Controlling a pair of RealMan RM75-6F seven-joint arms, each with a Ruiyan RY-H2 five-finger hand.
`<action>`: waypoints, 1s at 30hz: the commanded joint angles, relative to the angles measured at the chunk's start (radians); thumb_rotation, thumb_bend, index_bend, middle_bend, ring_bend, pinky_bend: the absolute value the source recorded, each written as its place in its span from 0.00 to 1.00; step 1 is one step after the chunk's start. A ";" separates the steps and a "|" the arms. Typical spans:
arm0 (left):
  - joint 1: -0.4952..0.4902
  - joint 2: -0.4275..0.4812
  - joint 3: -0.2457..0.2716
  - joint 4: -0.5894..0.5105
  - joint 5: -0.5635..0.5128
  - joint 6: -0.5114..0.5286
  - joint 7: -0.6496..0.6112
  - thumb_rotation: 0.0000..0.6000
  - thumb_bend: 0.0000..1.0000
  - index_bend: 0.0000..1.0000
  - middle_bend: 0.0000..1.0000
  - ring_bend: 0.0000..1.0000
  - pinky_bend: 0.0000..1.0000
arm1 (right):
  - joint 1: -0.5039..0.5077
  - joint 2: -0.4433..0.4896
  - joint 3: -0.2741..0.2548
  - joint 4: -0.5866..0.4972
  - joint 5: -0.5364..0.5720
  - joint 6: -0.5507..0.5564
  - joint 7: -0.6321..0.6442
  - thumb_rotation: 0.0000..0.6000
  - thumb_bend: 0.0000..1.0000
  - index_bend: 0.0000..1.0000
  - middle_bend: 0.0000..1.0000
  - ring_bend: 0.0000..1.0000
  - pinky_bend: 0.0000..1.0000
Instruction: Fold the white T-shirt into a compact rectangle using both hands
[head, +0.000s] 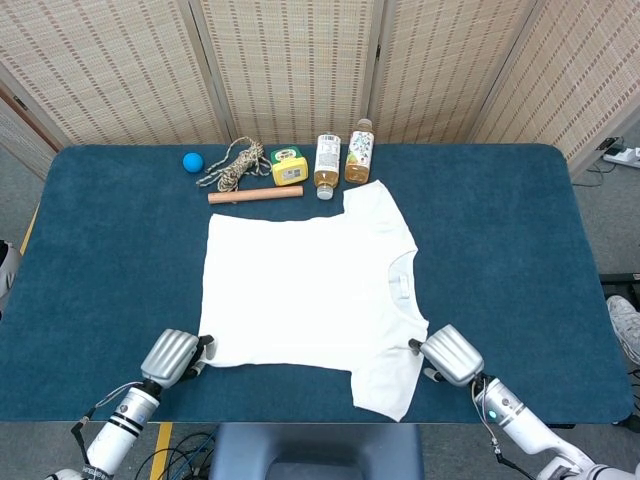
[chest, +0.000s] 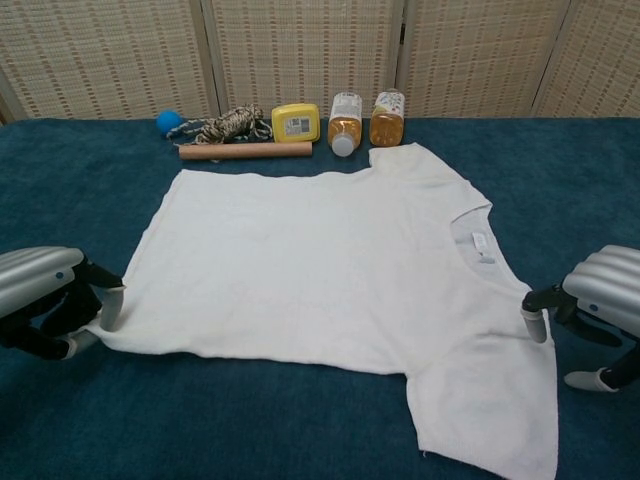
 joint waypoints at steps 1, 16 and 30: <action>0.002 0.000 -0.001 0.000 -0.003 0.001 0.000 1.00 0.50 0.61 0.89 0.80 0.93 | 0.003 -0.007 0.000 0.004 0.003 0.003 0.002 1.00 0.14 0.51 0.88 0.90 0.99; 0.004 0.000 0.000 0.007 -0.009 -0.003 0.001 1.00 0.50 0.61 0.89 0.80 0.93 | 0.026 -0.045 -0.006 0.025 0.010 0.005 0.003 1.00 0.15 0.51 0.89 0.90 1.00; 0.008 0.001 0.002 0.011 -0.013 -0.004 -0.003 1.00 0.50 0.61 0.89 0.80 0.93 | 0.042 -0.054 -0.009 0.024 0.015 0.015 0.004 1.00 0.27 0.52 0.89 0.90 1.00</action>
